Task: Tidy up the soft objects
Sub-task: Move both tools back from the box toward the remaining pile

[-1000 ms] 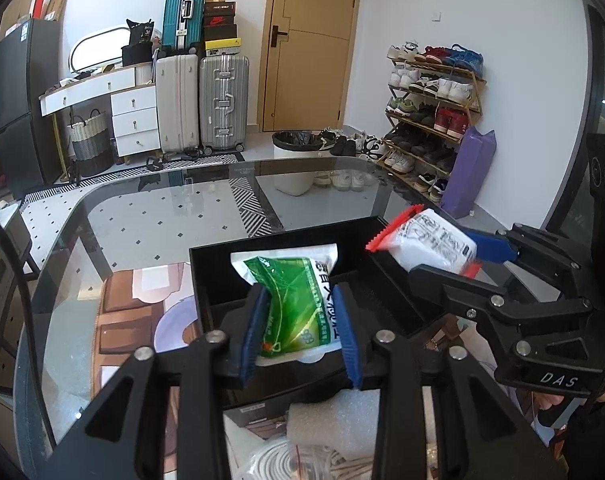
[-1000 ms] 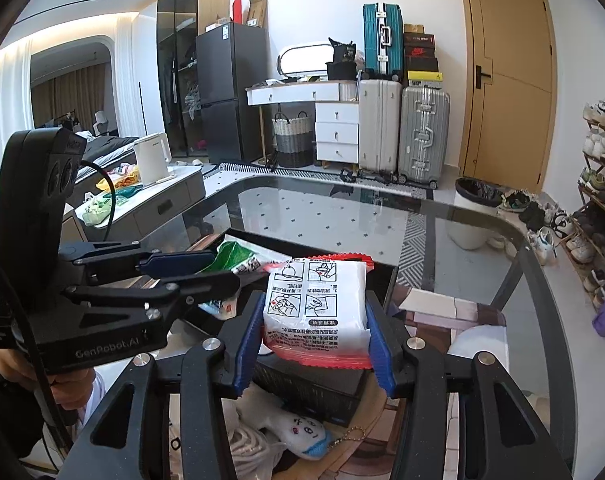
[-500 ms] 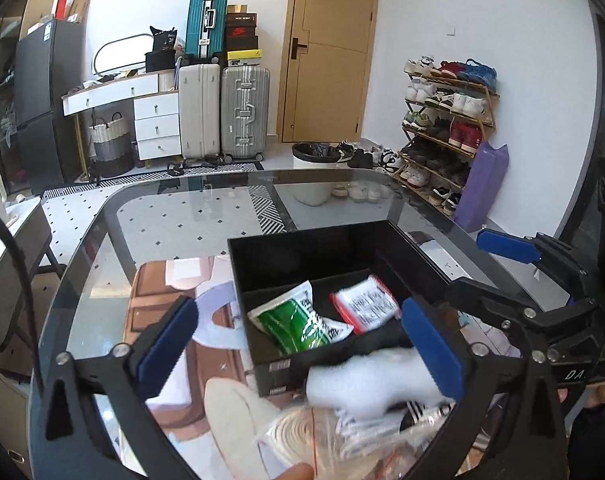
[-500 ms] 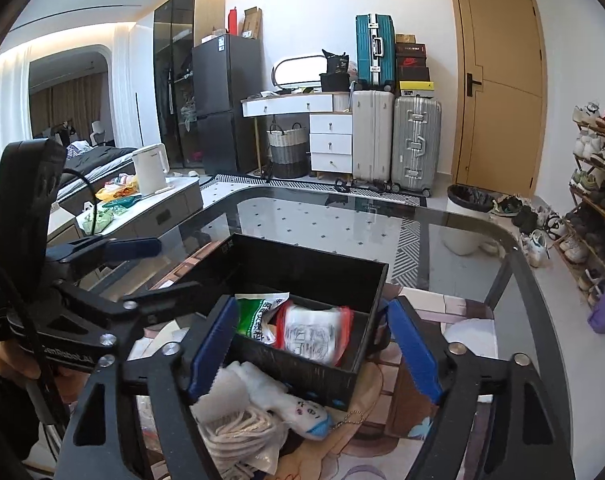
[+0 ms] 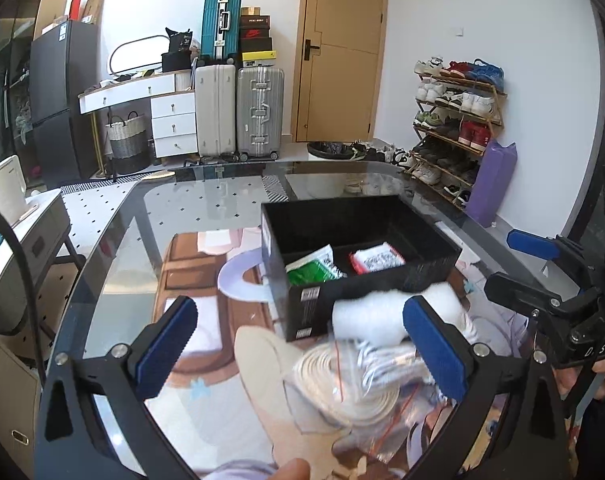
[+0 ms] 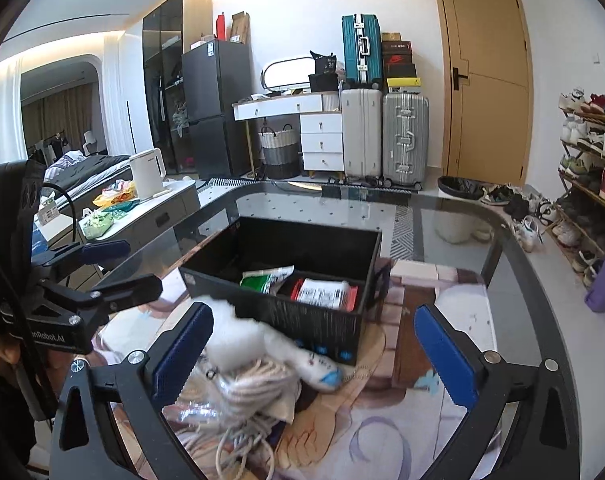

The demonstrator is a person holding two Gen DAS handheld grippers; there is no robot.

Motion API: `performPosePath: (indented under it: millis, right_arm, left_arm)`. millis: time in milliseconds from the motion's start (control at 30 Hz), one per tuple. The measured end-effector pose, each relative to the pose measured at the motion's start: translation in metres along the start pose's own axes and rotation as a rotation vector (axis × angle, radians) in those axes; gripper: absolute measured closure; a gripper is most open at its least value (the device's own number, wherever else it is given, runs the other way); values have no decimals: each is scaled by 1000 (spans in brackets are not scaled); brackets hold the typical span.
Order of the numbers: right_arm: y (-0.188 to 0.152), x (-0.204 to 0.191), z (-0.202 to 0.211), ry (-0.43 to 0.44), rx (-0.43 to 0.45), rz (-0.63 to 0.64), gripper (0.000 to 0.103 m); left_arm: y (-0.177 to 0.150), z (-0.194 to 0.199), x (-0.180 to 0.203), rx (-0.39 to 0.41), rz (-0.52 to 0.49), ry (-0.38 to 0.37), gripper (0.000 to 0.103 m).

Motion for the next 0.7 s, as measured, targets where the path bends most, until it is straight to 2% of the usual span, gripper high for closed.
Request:
performPosePath:
  millis: [200,333,633,700]
  right_arm:
    - [-17,-8,1,23,-36,-2,1]
    - [-23,-13,0,7,-73,9,1]
    - [-33,-16,-2,3,-141,29,1]
    - [-34,-16,-2,3,-133,34,1]
  left_arm:
    - [-13,4,-5,-11,1,15,0]
    - [-19,6,-5,-11,-20,37,0]
    - [-23,0,-5,-42,-13,28,0]
    - [-24,0,-5,-42,-13,28,0]
Point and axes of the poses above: each gripper's, at about its wrist camera, not at the fingertips, and z roughly against the way its jaws point, x to its right, y to its top, the point moved 8 cm from there along -z, roughly the way its jaws point, and after that the axes turned 9 degrees about -x, right-handed, at the moved point
